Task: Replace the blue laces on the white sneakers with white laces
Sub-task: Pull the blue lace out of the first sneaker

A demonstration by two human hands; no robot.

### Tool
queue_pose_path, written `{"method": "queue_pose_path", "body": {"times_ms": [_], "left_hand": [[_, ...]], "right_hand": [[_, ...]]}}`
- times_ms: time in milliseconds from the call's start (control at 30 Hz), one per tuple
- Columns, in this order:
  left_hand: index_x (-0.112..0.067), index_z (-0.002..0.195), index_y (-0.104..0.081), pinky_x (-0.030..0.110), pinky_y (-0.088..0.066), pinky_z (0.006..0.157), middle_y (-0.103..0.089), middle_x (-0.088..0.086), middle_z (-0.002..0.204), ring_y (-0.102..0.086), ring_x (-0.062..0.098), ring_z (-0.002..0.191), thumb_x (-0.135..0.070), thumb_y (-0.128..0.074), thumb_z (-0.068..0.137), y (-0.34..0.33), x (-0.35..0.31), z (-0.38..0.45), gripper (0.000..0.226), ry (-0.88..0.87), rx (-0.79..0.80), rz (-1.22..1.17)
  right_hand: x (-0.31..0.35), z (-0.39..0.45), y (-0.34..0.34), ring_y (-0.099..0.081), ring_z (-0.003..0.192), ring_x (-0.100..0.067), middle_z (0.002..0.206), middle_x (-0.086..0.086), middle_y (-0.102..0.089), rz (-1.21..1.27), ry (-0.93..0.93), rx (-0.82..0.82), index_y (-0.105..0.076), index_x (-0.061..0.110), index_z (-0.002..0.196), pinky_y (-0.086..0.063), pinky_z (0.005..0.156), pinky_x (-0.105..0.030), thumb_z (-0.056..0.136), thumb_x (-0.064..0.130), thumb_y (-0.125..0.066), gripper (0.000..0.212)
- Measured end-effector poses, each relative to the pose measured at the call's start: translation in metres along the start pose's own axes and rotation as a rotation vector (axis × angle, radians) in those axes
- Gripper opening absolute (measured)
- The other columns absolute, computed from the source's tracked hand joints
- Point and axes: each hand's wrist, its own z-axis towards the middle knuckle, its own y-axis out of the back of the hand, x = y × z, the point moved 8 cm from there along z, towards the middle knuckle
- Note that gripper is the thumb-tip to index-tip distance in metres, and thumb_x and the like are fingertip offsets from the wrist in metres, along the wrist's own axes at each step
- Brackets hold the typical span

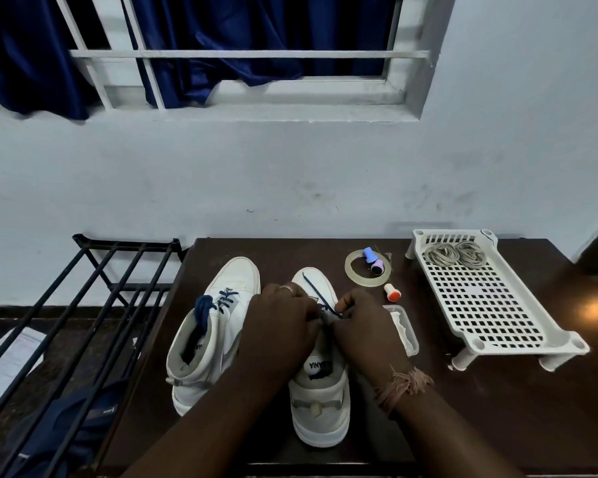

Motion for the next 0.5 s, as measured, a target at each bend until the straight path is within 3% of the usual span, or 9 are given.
{"method": "queue_pose_path", "body": {"times_ms": [100,200,300,367,433,500], "left_hand": [[-0.025,0.078,-0.072,0.04,-0.049,0.069,-0.066,-0.004,0.085,-0.059,0.025,0.082,-0.036,-0.058,0.081,0.001,0.011,-0.002,0.018,0.088,0.023,0.008],[-0.027,0.073,-0.051,0.037,-0.043,0.067,-0.06,-0.004,0.083,-0.057,0.025,0.078,-0.016,-0.046,0.078,0.01,0.013,-0.001,0.013,0.149,-0.077,-0.119],[-0.025,0.084,-0.049,0.03,-0.047,0.065,-0.071,-0.004,0.087,-0.064,0.016,0.075,-0.01,-0.044,0.099,0.01,0.03,0.005,0.022,0.43,-0.113,-0.781],[-0.016,0.091,-0.051,0.022,-0.046,0.06,-0.071,-0.002,0.077,-0.065,0.015,0.069,-0.011,-0.043,0.105,0.004,0.032,0.005,0.017,0.575,-0.071,-1.132],[-0.016,0.093,-0.053,0.027,-0.045,0.063,-0.061,-0.004,0.066,-0.057,0.015,0.063,-0.011,-0.046,0.104,0.007,0.032,0.005,0.014,0.582,-0.065,-1.159],[-0.025,0.09,-0.057,0.032,-0.044,0.069,-0.059,-0.011,0.065,-0.055,0.008,0.063,-0.018,-0.054,0.099,0.012,0.03,0.004,0.012,0.506,-0.067,-0.958]], "right_hand": [[-0.001,-0.001,0.0,-0.063,0.078,-0.015,0.077,0.004,-0.063,0.011,-0.008,0.0,-0.056,0.021,0.085,-0.05,0.072,-0.033,0.085,0.022,-0.072,0.016],[-0.002,-0.001,0.001,-0.062,0.077,-0.016,0.076,0.004,-0.063,0.002,-0.01,0.0,-0.055,0.023,0.085,-0.051,0.073,-0.035,0.084,0.019,-0.071,0.016],[-0.002,-0.001,0.0,-0.062,0.076,-0.015,0.076,0.004,-0.064,0.009,-0.02,-0.001,-0.055,0.023,0.085,-0.051,0.072,-0.035,0.084,0.02,-0.07,0.016],[-0.003,-0.001,0.0,-0.062,0.076,-0.015,0.076,0.004,-0.064,0.007,-0.022,-0.005,-0.055,0.023,0.085,-0.052,0.073,-0.036,0.084,0.019,-0.07,0.015],[-0.002,-0.001,0.0,-0.062,0.076,-0.015,0.077,0.004,-0.064,0.009,-0.017,-0.004,-0.055,0.023,0.087,-0.052,0.072,-0.035,0.084,0.018,-0.069,0.015],[-0.002,-0.001,-0.001,-0.062,0.076,-0.014,0.078,0.004,-0.064,0.006,-0.013,0.0,-0.055,0.022,0.088,-0.05,0.071,-0.034,0.084,0.019,-0.07,0.015]]}}
